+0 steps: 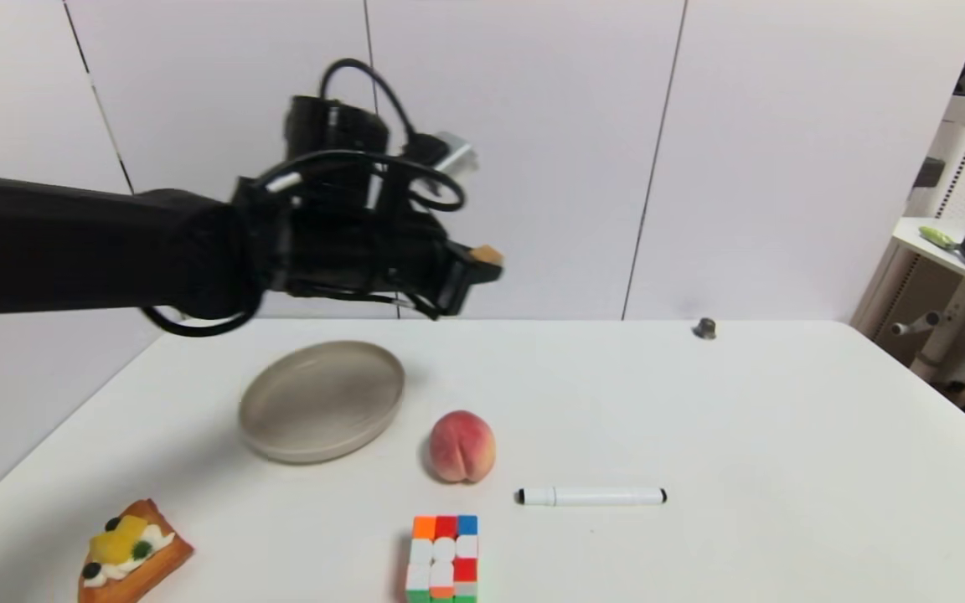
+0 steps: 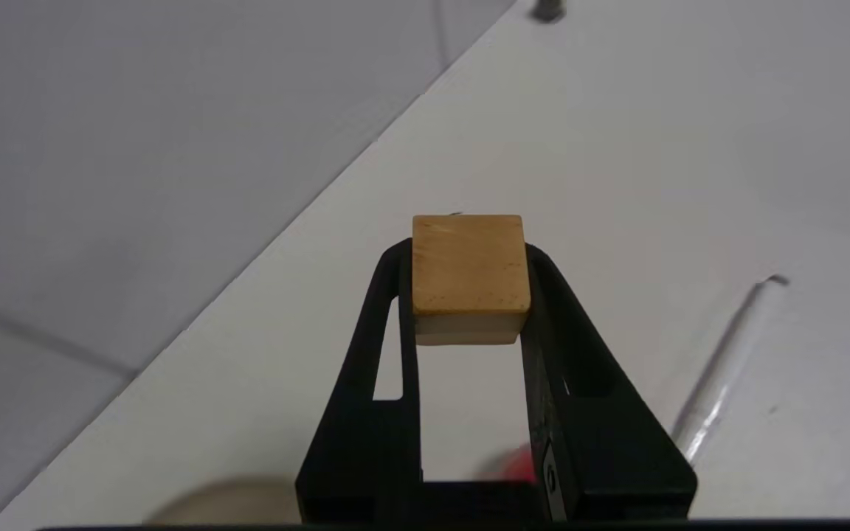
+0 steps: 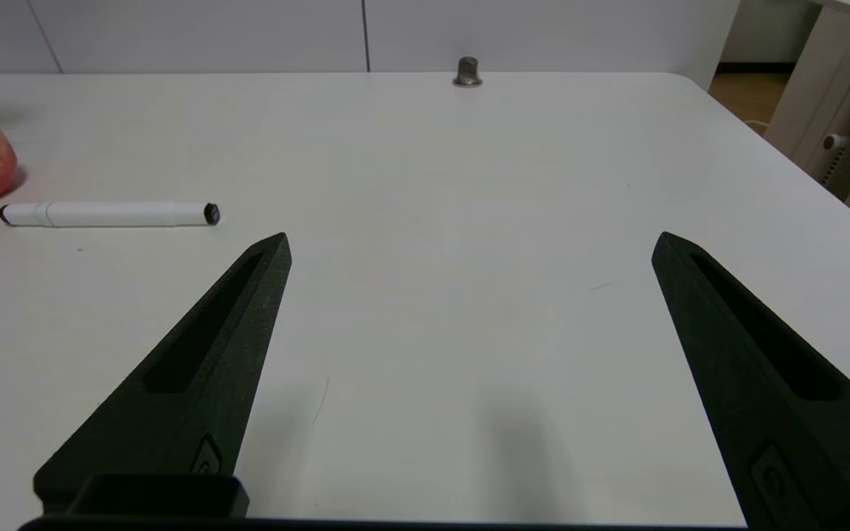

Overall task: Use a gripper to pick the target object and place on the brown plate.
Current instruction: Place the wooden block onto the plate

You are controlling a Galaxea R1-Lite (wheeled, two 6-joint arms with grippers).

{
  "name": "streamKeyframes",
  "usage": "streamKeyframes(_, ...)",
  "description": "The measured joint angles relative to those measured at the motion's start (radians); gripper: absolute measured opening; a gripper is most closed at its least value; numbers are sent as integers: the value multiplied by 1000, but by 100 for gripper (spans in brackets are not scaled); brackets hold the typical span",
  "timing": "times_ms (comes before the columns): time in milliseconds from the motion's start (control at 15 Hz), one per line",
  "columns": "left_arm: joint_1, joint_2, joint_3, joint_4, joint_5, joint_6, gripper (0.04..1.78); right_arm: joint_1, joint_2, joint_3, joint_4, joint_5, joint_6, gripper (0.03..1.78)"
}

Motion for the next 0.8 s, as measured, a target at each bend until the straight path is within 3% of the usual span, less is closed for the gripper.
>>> streamKeyframes(200,224,-150,220,13,-1,3,41,0,0,0,0,0,0,169)
streamKeyframes(333,310,-214,337,19,-1,-1,41,0,0,0,0,0,0,169)
streamKeyframes(667,359,-225,458,25,-2,0,41,0,0,0,0,0,0,169)
streamKeyframes(800,354,-199,467,24,-2,4,62,0,0,0,-1,0,0,169)
